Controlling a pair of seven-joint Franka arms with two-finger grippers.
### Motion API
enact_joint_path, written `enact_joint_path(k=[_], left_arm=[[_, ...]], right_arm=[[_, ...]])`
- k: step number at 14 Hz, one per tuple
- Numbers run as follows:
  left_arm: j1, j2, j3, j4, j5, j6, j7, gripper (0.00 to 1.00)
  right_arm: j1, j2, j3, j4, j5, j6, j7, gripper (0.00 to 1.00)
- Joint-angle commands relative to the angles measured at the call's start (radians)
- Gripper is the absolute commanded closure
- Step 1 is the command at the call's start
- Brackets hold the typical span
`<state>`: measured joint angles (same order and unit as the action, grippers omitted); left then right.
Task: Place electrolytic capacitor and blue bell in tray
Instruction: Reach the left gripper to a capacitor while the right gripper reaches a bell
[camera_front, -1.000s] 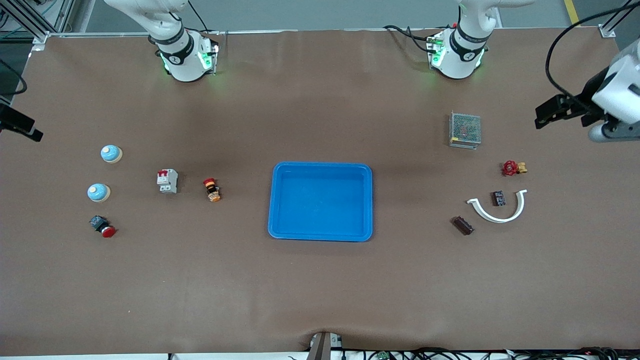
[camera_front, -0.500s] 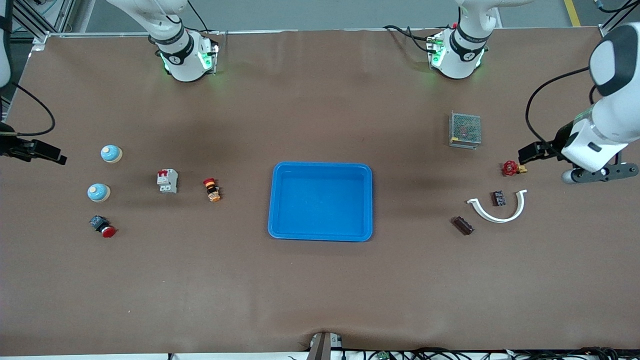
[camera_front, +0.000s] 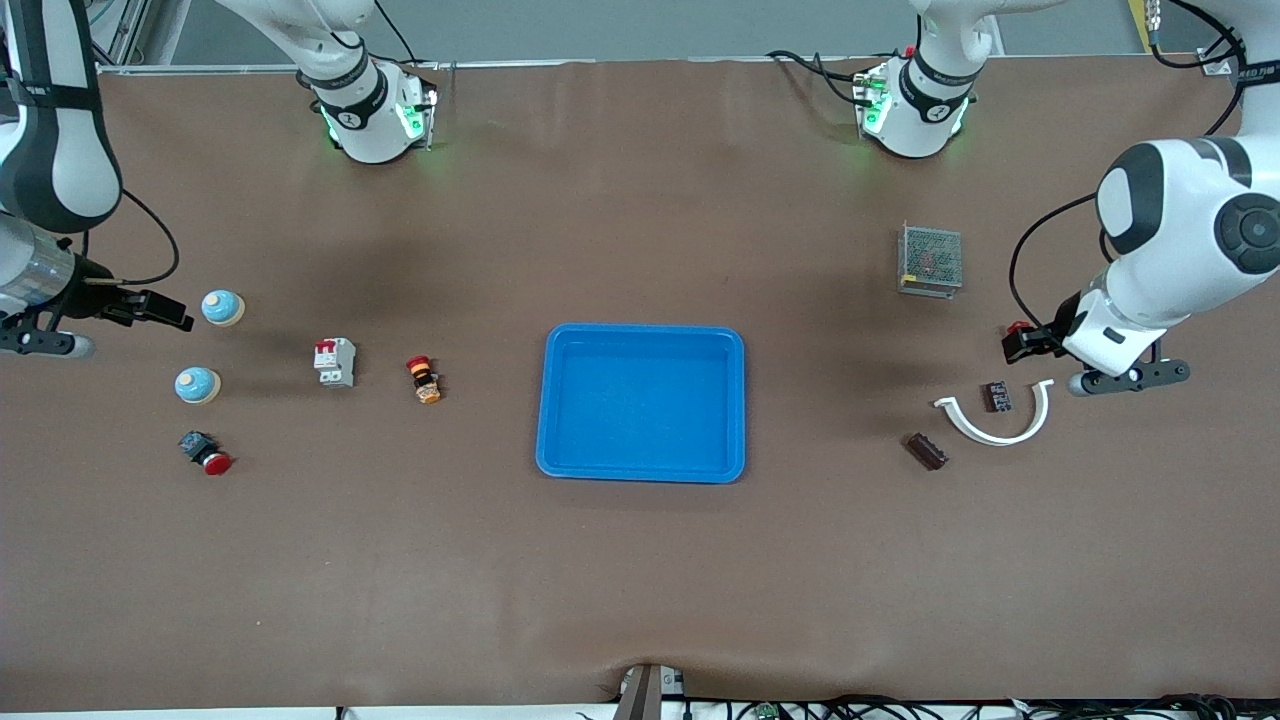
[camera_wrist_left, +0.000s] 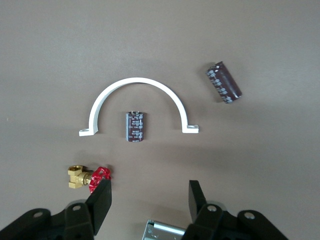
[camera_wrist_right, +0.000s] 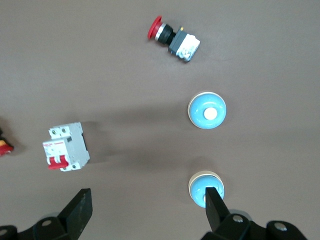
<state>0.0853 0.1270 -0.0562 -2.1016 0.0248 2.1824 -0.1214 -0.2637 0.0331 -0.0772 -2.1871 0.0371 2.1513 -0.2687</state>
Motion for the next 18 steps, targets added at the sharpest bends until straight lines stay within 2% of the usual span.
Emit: enact_joint_path(k=[1,5,7,11,15,18], left_arm=[[0.014,0.032,-0.005,0.0,0.001,0.036,-0.01,0.36],[0.049,0.114,-0.005,-0.026,0.003,0.184,-0.021,0.36],[0.05,0.137,-0.005,-0.049,0.001,0.244,-0.021,0.36],[0.047,0.198,-0.004,-0.051,0.004,0.296,-0.02,0.43],[0.044,0.241,-0.004,-0.044,0.004,0.313,-0.024,0.48],[0.044,0.264,-0.001,-0.041,0.006,0.315,-0.027,0.5]], right_arm=[[-0.034,-0.045,0.01,-0.103,-0.005,0.099,-0.075,0.0],[-0.074,-0.041,0.008,-0.264,-0.011,0.35,-0.164,0.0],[-0.092,-0.032,0.008,-0.302,-0.011,0.41,-0.202,0.0],[-0.141,-0.015,0.008,-0.351,-0.013,0.473,-0.268,0.0],[-0.201,0.085,0.008,-0.416,-0.013,0.691,-0.358,0.0],[-0.247,0.158,0.011,-0.43,-0.011,0.797,-0.412,0.0]])
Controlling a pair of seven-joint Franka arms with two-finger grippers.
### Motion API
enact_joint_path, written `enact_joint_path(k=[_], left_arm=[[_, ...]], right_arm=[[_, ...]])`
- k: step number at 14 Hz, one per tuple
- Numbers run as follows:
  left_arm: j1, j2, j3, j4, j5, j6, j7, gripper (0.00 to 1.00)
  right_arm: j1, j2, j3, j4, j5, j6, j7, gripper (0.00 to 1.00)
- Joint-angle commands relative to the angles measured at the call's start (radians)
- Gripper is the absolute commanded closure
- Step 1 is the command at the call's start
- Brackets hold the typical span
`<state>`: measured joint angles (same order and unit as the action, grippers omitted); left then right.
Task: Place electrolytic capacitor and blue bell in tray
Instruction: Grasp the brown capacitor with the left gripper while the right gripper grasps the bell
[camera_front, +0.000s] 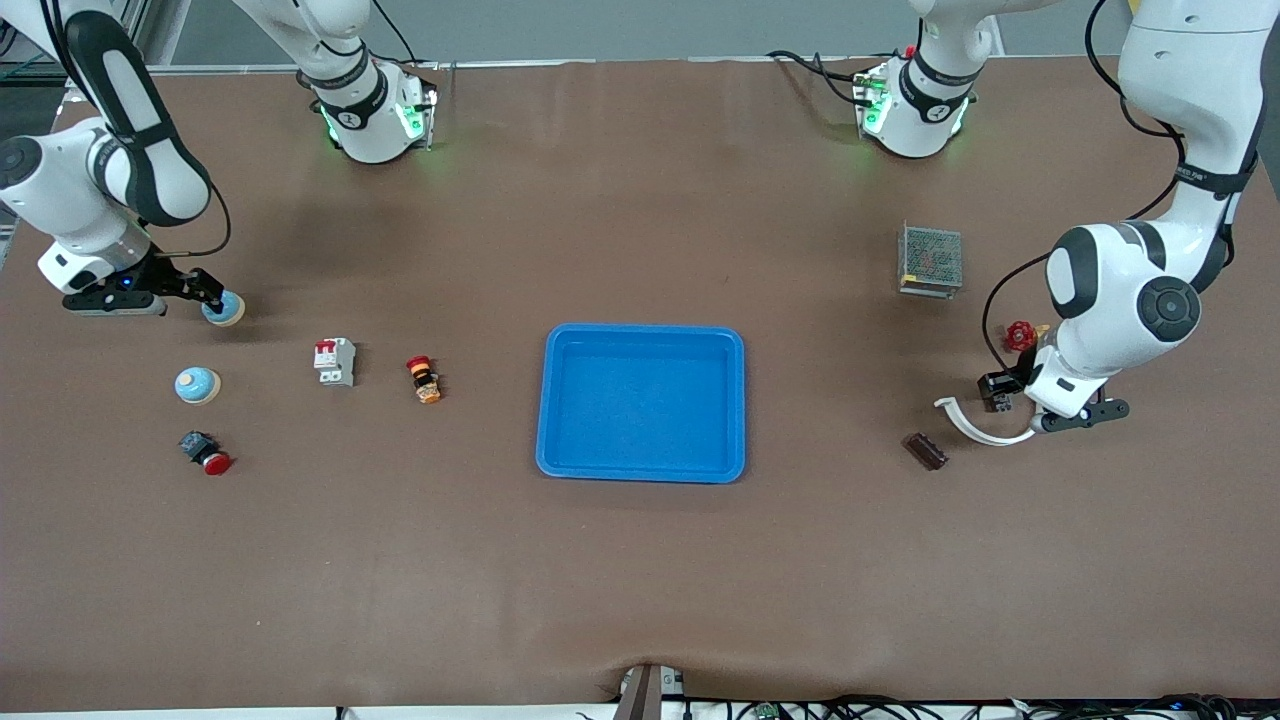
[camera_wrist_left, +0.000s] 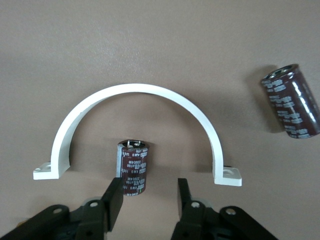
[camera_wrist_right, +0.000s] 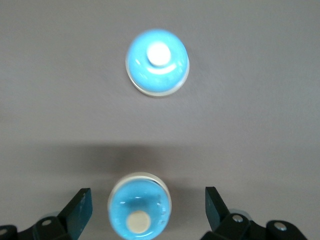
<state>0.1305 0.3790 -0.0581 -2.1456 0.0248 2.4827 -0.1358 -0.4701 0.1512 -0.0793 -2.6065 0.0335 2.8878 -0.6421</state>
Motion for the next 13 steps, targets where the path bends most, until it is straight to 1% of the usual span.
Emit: enact_joint_path(k=[1,3,6,9,11,13], left_arm=[[0.0,0.018,0.001,0.004,0.015,0.016,-0.013,0.5],[0.004,0.029,0.003,0.004,0.027,0.022,-0.013,0.5],[0.03,0.044,0.001,0.007,0.066,0.027,-0.013,0.5],[0.037,0.076,0.001,0.006,0.072,0.071,-0.013,0.5],[0.04,0.087,0.003,0.006,0.072,0.084,-0.013,0.6],[0.046,0.084,0.001,0.006,0.072,0.084,-0.027,0.8]], right_arm=[[-0.042,0.048,0.013,-0.024,-0.007,0.085,-0.039,0.0],[-0.045,0.048,0.013,-0.047,-0.006,0.11,-0.039,0.0],[-0.044,0.051,0.013,-0.049,-0.004,0.111,-0.038,0.0],[-0.044,0.057,0.015,-0.056,-0.003,0.116,-0.034,0.0],[-0.044,0.059,0.015,-0.056,-0.004,0.119,-0.036,0.0],[-0.045,0.059,0.015,-0.056,-0.004,0.122,-0.034,0.0]])
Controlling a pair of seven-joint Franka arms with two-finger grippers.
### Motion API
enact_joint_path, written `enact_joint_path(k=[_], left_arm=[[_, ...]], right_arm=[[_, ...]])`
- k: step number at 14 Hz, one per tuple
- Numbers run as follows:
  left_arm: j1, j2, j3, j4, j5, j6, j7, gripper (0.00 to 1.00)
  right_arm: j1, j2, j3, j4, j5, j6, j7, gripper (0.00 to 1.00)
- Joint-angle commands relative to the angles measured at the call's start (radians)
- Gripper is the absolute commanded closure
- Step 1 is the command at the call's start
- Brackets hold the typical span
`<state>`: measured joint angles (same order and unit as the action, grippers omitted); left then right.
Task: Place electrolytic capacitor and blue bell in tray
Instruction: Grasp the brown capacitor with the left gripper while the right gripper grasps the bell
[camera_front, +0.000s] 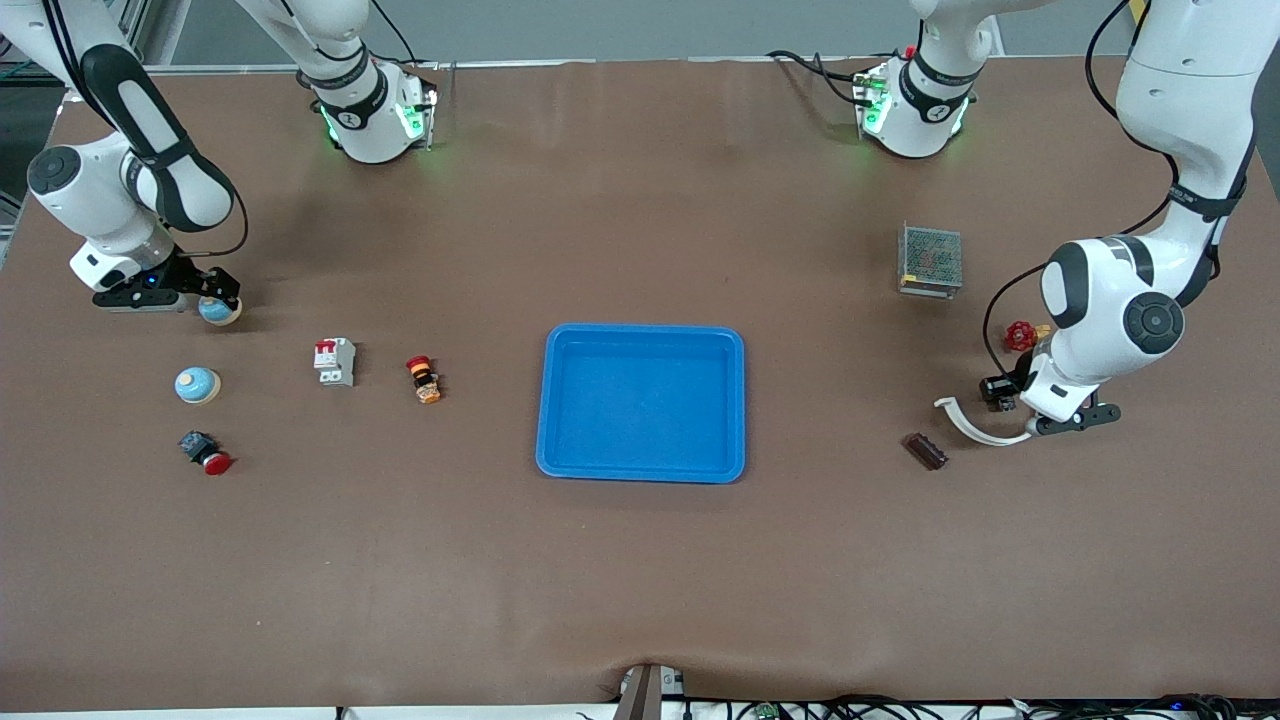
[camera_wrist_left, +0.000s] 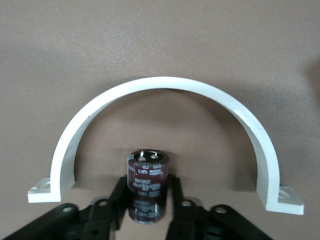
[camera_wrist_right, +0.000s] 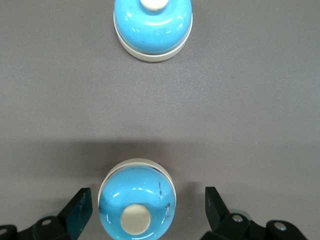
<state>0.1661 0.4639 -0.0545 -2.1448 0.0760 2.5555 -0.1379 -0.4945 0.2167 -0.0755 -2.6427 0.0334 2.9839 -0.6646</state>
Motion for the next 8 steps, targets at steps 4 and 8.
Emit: enact_joint_path(k=[4,8], left_arm=[[0.006,-0.042,-0.007,-0.001,0.021,-0.003,-0.091,1.0],[-0.023,-0.143,-0.036,0.008,0.021,-0.168,-0.172,1.0]], right_arm=[[-0.021,0.032,0.011,-0.02,-0.003,0.075,-0.01,0.0],[-0.019,0.047,0.013,-0.02,-0.003,0.087,-0.003,0.0]])
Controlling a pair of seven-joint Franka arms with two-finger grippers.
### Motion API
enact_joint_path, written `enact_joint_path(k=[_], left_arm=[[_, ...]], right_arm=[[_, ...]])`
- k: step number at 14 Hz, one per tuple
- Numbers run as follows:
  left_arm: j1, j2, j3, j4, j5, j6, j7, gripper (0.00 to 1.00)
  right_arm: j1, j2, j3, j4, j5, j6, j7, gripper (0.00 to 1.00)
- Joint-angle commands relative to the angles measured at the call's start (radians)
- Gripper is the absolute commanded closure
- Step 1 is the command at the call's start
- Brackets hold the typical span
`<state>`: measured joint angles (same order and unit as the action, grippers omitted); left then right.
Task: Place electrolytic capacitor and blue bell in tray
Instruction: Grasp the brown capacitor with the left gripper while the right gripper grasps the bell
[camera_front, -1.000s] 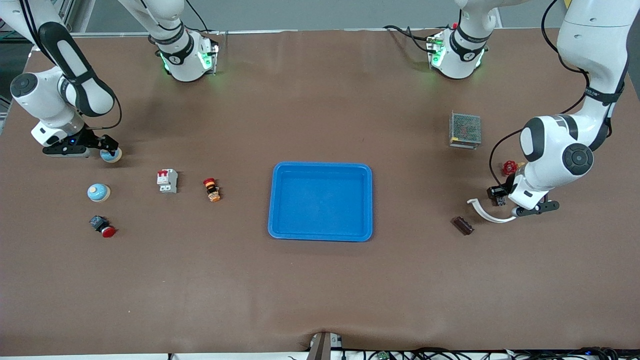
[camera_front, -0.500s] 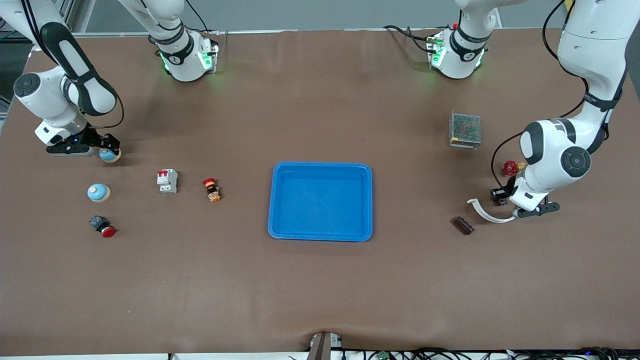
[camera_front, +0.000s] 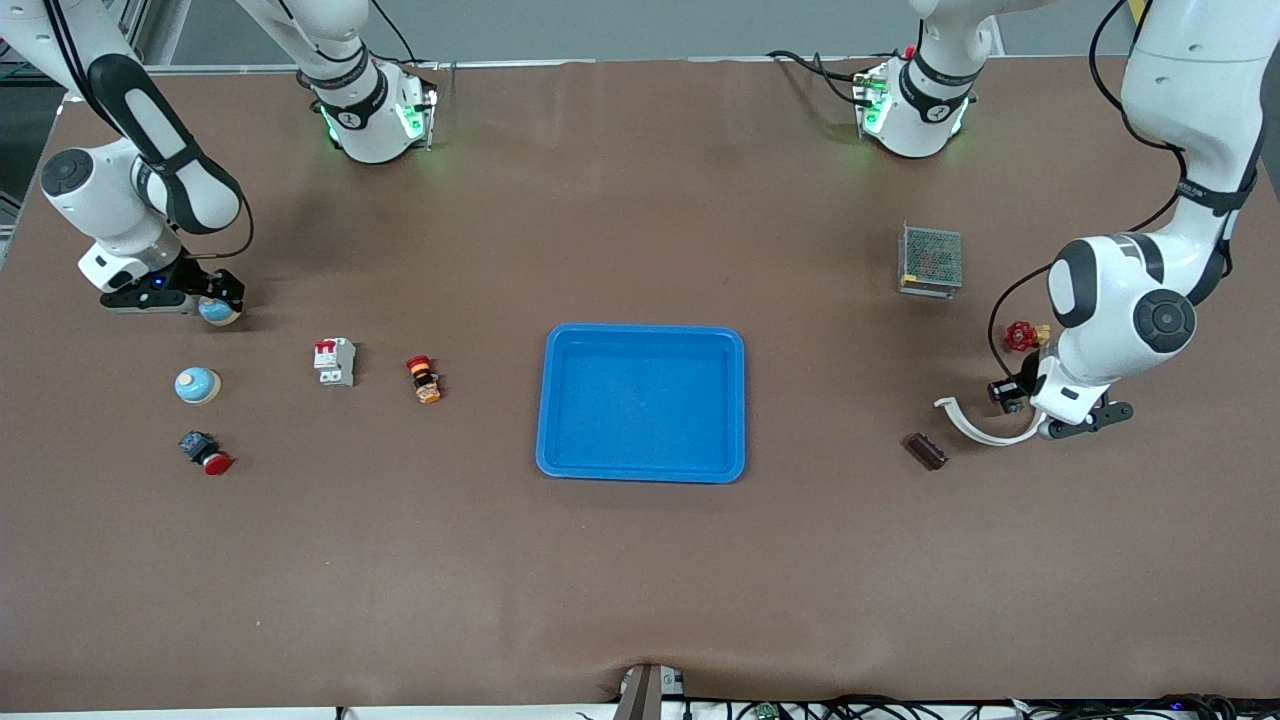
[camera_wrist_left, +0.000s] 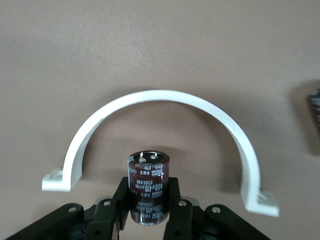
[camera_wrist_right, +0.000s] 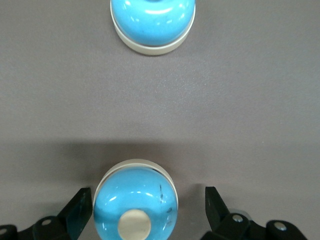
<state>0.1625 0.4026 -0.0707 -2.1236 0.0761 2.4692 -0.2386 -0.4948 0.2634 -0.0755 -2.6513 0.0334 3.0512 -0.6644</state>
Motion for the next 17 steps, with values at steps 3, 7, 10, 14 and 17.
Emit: enact_joint_path(k=[3,7,10,14,17], left_arm=[[-0.044,-0.126,-0.07,-0.004,0.021,-0.148,-0.186,1.0],[-0.078,-0.105,-0.159,0.037,0.021,-0.168,-0.408,1.0],[-0.179,-0.061,-0.159,0.077,0.021,-0.17,-0.592,1.0],[-0.3,0.007,-0.159,0.148,0.021,-0.17,-0.801,1.0],[-0.395,0.048,-0.159,0.214,0.021,-0.17,-0.95,1.0]], right_arm=[[-0.016,0.0,0.011,-0.012,-0.003,0.011,-0.007,0.22],[-0.022,-0.001,0.013,-0.012,-0.003,0.008,-0.007,1.0],[-0.021,-0.004,0.014,-0.01,-0.003,-0.002,-0.003,1.0],[0.022,-0.126,0.023,0.017,0.002,-0.24,0.038,1.0],[0.14,-0.255,0.022,0.068,0.002,-0.48,0.207,1.0]])
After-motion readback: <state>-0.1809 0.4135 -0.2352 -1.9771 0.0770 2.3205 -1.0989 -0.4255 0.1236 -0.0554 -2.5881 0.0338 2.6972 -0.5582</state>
